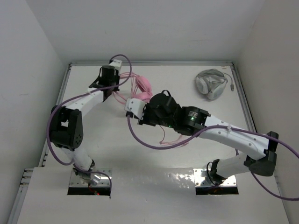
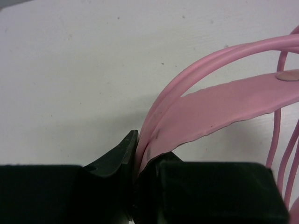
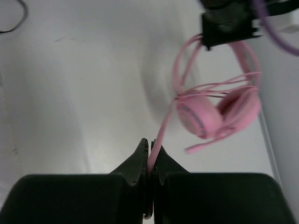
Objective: Wrap the headphones
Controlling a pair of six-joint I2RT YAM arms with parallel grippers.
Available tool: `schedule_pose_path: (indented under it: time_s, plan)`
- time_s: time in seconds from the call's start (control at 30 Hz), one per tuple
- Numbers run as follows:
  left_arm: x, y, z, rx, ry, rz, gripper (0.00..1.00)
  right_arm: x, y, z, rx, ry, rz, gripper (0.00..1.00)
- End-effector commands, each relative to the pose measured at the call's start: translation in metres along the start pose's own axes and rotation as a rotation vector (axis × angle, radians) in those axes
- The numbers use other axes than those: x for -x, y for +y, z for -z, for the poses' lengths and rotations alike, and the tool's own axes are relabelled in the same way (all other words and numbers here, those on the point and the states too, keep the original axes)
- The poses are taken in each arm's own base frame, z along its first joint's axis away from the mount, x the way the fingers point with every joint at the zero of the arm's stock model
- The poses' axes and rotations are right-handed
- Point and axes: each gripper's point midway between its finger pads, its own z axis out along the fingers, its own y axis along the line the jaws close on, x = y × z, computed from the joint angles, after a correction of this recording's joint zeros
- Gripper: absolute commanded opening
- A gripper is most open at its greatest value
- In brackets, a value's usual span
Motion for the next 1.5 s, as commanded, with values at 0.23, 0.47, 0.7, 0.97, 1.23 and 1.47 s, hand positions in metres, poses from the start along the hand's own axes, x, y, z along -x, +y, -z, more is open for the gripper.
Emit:
schedule_pose_path:
  time_s: [0.23,0.47,0.7,0.97,1.23,1.47]
  plan:
    - [0.025,-0.062,0.05,-0.098,-0.149,-0.348,0.0,-0.01,-0.172,0.034,-0.491,0.026,-0.178,0.0]
    - [0.013,-0.1,0.078,-0.275,-0.135,-0.374,0.0,-0.037,-0.245,0.018,-0.586,0.054,-0.287,0.0]
    - [0.01,-0.119,0.112,-0.447,-0.115,-0.35,0.0,-0.076,-0.285,0.004,-0.562,-0.016,-0.504,0.0]
    - [0.008,-0.156,0.149,-0.715,-0.066,-0.299,0.0,-0.115,-0.288,-0.026,-0.479,-0.001,-0.594,0.0]
    - [0.064,-0.156,0.188,-0.847,-0.118,-0.146,0.0,-0.176,-0.22,-0.082,-0.181,-0.001,-0.652,0.35]
    - [0.107,-0.138,0.197,-0.763,-0.16,-0.036,0.0,-0.215,-0.157,-0.127,-0.05,-0.094,-0.823,0.61]
